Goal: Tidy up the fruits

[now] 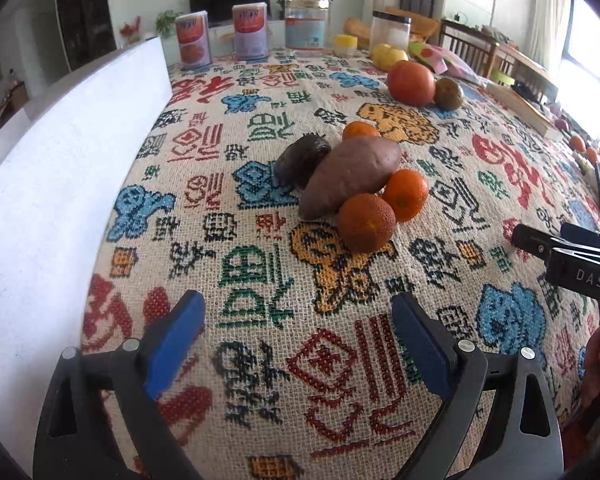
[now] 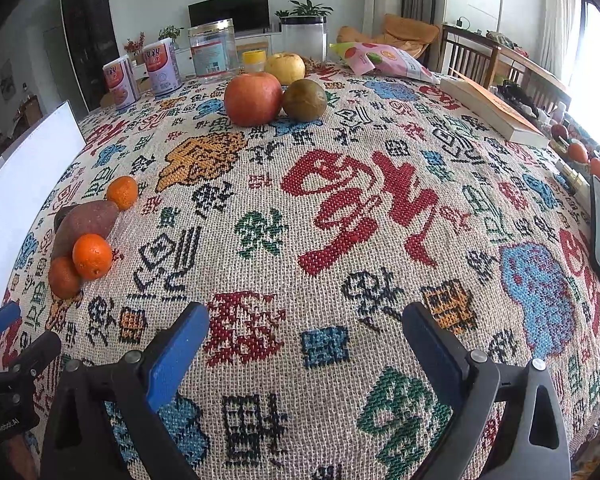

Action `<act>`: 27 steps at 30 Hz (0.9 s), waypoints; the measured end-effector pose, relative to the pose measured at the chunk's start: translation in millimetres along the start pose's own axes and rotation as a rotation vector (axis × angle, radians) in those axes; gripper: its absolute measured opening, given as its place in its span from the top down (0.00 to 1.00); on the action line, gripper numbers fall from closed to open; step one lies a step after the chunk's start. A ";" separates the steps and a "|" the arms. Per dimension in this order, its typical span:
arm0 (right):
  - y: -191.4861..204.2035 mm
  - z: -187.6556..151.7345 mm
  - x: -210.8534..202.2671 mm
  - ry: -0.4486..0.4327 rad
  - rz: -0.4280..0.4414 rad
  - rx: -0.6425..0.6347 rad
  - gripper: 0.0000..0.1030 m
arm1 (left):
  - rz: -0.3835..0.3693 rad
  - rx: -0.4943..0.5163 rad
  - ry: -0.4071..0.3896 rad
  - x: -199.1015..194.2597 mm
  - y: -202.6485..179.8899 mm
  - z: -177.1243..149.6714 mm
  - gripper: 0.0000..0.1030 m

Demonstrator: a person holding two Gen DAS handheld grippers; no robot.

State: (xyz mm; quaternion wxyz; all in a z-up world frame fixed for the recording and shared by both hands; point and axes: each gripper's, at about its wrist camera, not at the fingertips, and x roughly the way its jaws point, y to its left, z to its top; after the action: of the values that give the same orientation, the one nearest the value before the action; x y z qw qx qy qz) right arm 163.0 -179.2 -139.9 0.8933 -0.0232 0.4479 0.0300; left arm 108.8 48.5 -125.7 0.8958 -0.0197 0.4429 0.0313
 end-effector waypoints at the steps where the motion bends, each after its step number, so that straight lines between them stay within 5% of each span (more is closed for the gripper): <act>1: -1.0 -1.1 4.1 0.016 -0.005 0.004 0.06 | -0.001 -0.001 -0.003 0.9 0.0 -0.2 0.07; 27: -0.7 -2.9 6.4 0.025 -0.008 -0.001 0.00 | 0.013 -0.009 -0.015 2.1 -0.6 -1.1 0.06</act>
State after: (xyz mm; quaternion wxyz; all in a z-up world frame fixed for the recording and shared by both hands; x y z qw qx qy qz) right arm 164.6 -179.9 -146.8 0.8877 -0.0257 0.4589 0.0263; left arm 109.2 47.9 -128.0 0.8988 -0.0208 0.4362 0.0394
